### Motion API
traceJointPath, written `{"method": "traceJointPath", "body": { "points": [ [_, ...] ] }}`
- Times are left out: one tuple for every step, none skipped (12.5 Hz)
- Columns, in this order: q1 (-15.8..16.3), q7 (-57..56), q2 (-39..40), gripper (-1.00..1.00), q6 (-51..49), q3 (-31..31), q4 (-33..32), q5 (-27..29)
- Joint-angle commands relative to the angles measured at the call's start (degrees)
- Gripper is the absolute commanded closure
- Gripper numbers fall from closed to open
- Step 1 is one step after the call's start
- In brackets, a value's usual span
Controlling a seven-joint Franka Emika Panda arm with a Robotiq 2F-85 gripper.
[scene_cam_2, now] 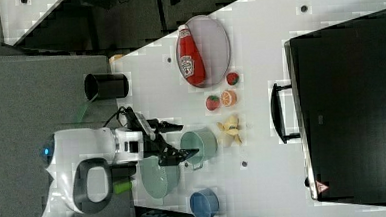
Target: Pick banana from table and place on oven.
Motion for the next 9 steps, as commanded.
{"method": "traceJointPath", "body": {
  "points": [
    [0.5, 1.8, 3.6, -1.0, 10.1, 0.4, -4.7, 0.3],
    [0.5, 1.8, 5.9, -1.0, 13.6, 0.7, -5.8, 0.3],
    [0.5, 1.8, 8.3, -1.0, 16.9, 1.1, -6.6, 0.3],
    [0.5, 1.8, 10.7, -1.0, 19.6, 1.4, -7.1, 0.3],
    [0.6, 1.8, 13.1, -1.0, 21.8, 1.8, -7.2, 0.3],
    [0.6, 1.8, 15.3, -1.0, 23.7, 2.2, -7.2, 0.3],
    [0.7, 1.8, 17.5, -1.0, 25.4, 2.6, -7.2, 0.3],
    [0.8, 1.9, 19.4, -1.0, 27.1, 3.0, -7.2, 0.3],
    [0.9, 1.9, 21.2, -1.0, 28.6, 3.4, -7.2, 0.3]
  ]
}}
